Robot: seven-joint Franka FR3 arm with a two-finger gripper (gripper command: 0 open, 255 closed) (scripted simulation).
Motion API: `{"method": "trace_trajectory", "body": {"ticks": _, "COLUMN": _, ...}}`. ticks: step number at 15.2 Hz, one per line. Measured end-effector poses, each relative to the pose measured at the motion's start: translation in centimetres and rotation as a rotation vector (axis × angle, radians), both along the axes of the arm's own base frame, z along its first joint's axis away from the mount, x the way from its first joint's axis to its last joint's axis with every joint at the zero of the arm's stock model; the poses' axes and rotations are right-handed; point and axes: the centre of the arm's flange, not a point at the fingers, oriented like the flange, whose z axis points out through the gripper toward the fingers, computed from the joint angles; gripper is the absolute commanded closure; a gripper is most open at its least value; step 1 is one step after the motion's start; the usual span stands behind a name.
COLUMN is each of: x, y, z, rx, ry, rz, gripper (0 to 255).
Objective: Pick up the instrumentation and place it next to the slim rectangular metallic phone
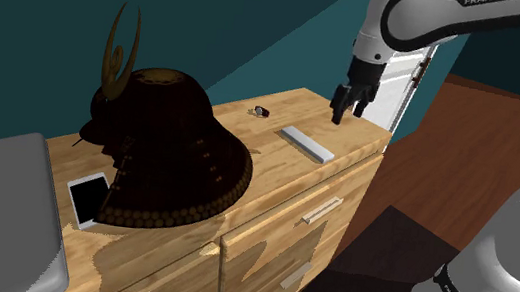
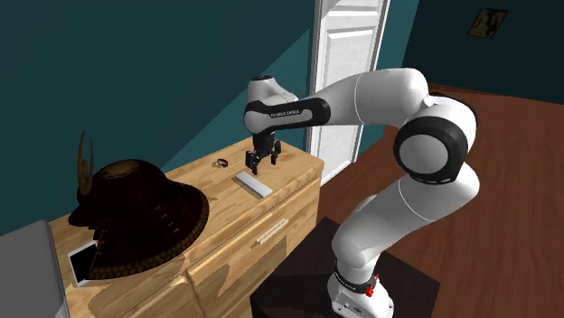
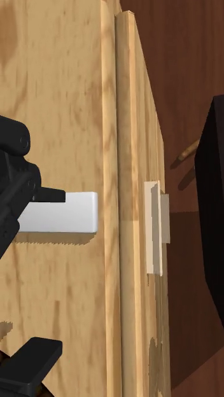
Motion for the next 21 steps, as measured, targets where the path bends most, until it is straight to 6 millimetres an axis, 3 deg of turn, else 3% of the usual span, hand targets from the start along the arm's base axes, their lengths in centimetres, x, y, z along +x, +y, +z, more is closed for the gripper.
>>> {"method": "trace_trajectory", "body": {"ticks": 13, "x": 12.1, "y": -4.4, "z": -11.7, "rx": 0.017, "ry": 0.014, "rz": 0.022, "gripper": 0}}
{"method": "trace_trajectory", "body": {"ticks": 21, "x": 13.2, "y": -4.5, "z": -16.3, "rx": 0.019, "ry": 0.015, "rz": 0.024, "gripper": 0}}
